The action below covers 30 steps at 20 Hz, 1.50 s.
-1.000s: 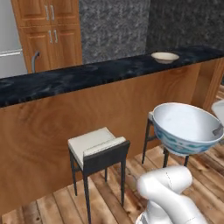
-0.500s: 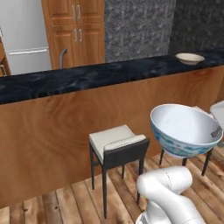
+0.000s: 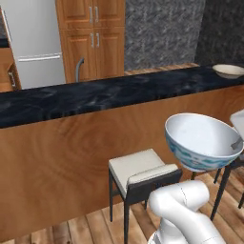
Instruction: Pick up the bowls from the cabinet and place each bowl in front of a stool on the dining counter.
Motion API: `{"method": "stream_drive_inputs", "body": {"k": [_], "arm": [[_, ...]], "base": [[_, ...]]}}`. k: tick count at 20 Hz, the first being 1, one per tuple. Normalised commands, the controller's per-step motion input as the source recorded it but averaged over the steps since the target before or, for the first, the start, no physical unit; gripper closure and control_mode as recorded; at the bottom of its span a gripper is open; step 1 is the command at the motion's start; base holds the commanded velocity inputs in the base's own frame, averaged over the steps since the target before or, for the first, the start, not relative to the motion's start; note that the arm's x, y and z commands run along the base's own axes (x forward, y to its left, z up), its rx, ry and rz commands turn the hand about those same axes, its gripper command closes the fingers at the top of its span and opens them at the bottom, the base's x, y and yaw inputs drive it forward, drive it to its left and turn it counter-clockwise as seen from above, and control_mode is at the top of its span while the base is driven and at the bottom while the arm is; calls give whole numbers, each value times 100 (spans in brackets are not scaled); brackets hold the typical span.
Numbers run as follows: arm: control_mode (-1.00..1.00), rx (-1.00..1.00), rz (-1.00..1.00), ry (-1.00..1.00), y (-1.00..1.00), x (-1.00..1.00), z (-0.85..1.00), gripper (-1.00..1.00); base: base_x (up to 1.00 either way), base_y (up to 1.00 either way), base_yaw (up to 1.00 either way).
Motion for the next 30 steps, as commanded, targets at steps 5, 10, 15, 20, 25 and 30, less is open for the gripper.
{"method": "stream_drive_inputs", "body": {"k": [5, 10, 15, 20, 25, 30], "arm": [[100, 0, 0, 0, 0, 0, 0, 100], [100, 0, 0, 0, 0, 0, 0, 100], [100, 0, 0, 0, 0, 0, 0, 100], [100, 0, 0, 0, 0, 0, 0, 100], [100, 0, 0, 0, 0, 0, 0, 100], [-100, 0, 0, 0, 0, 7, 0, 100]], "base": [[53, -1, 0], [64, -1, 2], [56, -3, 3], [9, 2, 0], [0, 6, 0], [0, 1, -1]]}}
